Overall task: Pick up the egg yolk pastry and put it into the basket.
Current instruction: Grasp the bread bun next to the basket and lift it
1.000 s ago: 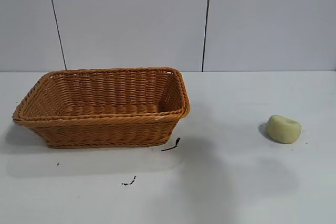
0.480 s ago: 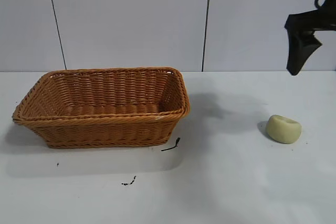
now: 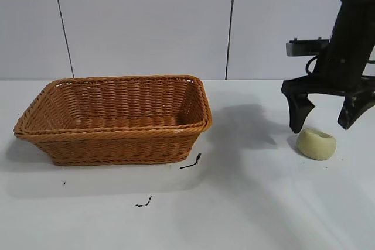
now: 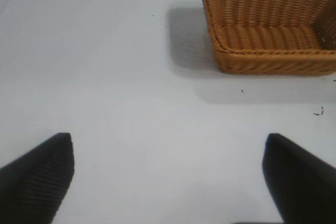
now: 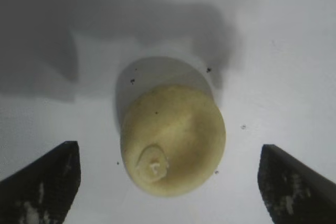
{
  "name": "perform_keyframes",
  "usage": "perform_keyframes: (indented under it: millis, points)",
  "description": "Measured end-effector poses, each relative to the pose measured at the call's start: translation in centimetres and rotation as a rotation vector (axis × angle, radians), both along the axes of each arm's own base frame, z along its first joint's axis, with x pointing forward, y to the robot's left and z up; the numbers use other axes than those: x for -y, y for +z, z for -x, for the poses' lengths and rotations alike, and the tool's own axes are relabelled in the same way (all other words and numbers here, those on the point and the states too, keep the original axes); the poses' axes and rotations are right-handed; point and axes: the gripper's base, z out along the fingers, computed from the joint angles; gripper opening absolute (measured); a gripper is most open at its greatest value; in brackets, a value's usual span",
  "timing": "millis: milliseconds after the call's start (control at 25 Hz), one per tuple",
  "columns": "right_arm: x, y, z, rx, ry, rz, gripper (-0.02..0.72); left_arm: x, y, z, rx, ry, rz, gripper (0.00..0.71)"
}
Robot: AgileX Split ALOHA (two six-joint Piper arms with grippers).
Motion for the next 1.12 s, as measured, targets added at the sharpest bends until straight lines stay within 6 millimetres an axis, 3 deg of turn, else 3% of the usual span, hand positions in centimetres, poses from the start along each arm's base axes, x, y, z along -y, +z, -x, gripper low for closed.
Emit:
perform_keyframes:
  millis: [320,640,720,960,1120]
  points:
    - [0.0,-0.9,-0.7,0.048,-0.001,-0.002,0.623,0.0,0.0,0.0,0.000,0.000,0.000,0.696]
    - [0.0,-1.8,-0.1,-0.034,0.003,0.002,0.590,0.0,0.0,0.0,0.000,0.000,0.000,0.696]
    - [0.0,-1.8,0.0,-0.040,0.004,0.003,0.539,0.0,0.0,0.0,0.000,0.000,0.000,0.696]
    - [0.0,-1.8,0.0,-0.046,0.005,0.003,0.236,0.0,0.0,0.0,0.000,0.000,0.000,0.696]
    - [0.0,-1.8,0.0,-0.047,0.004,0.001,0.174,0.0,0.0,0.0,0.000,0.000,0.000,0.696]
